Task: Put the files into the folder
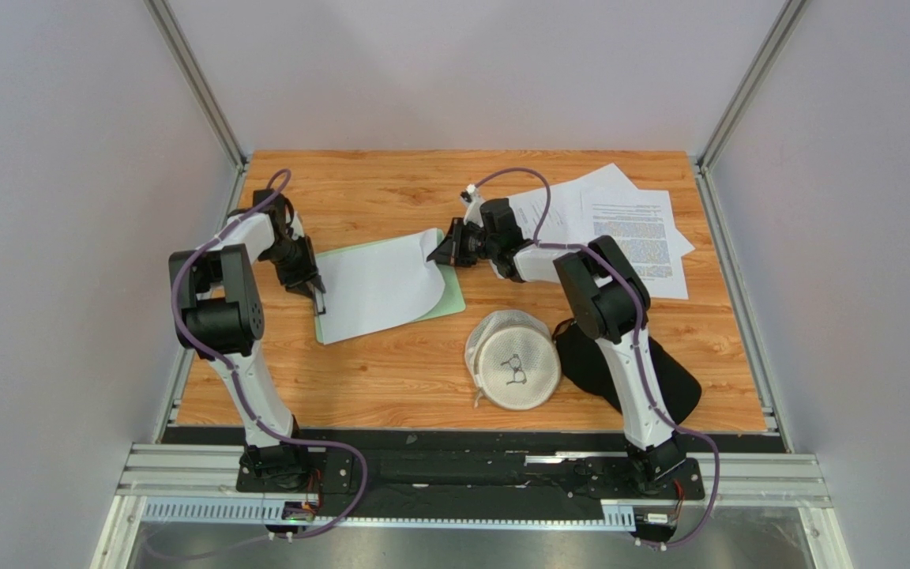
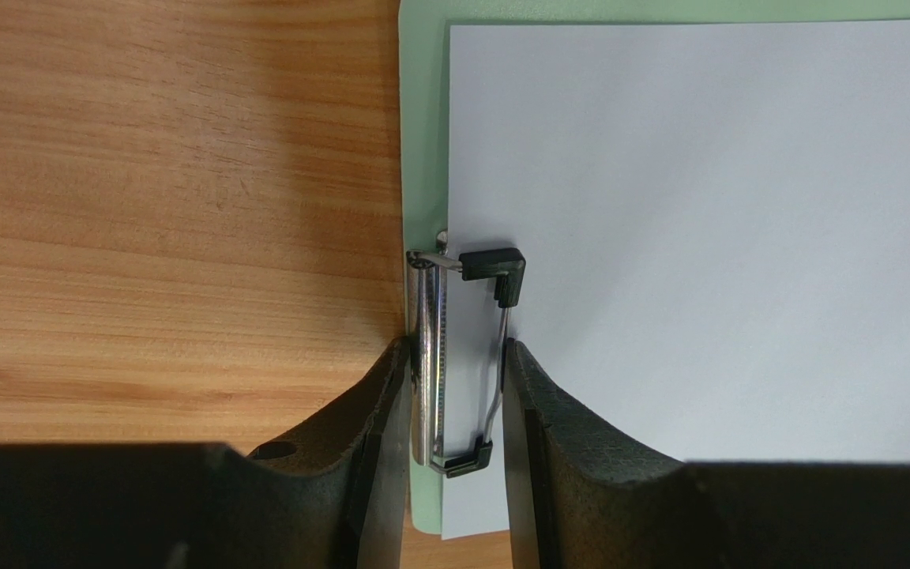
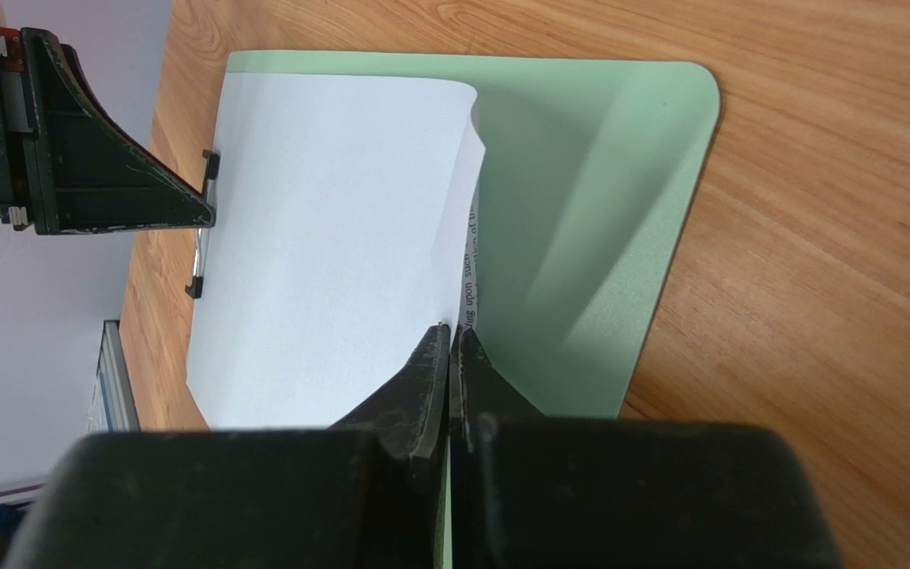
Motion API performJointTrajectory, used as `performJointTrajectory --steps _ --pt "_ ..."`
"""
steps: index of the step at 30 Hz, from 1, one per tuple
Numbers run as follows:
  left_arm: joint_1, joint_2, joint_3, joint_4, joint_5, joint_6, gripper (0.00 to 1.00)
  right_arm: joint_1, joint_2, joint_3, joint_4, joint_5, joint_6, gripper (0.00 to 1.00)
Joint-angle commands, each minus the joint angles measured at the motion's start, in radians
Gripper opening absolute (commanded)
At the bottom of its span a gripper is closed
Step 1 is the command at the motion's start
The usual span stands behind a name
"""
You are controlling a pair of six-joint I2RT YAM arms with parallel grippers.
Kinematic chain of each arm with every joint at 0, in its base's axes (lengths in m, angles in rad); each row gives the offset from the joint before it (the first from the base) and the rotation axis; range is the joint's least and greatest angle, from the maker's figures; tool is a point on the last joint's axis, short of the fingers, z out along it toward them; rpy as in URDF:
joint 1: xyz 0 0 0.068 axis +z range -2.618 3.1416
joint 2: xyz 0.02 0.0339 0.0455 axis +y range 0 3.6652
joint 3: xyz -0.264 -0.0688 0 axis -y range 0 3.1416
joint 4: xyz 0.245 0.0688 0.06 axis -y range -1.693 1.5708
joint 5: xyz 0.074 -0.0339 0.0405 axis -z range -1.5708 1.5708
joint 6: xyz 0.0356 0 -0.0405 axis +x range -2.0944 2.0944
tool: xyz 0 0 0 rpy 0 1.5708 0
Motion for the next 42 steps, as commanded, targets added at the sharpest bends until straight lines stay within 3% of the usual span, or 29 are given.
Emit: performJointTrajectory --steps 1,40,41,42 --pt "-0.003 -0.053 -0.008 0.021 0.002 -0.007 0.00 -0.009 -0.073 -0.010 0.024 0.043 -0.031 0.00" --pt "-0.003 -0.080 -0.034 0.047 0.009 -0.028 0.00 0.013 -0.065 -0.012 -0.014 0.063 -0.011 0.00" --pt "-0.003 -0.082 -0.034 0.047 0.010 -0.028 0.00 0.011 -0.066 -0.010 -0.034 0.062 -0.020 0.05" --pt "-0.003 -0.080 -0.033 0.047 0.012 -0.030 0.00 0.008 -0.071 -0.009 -0.054 0.062 -0.031 0.16"
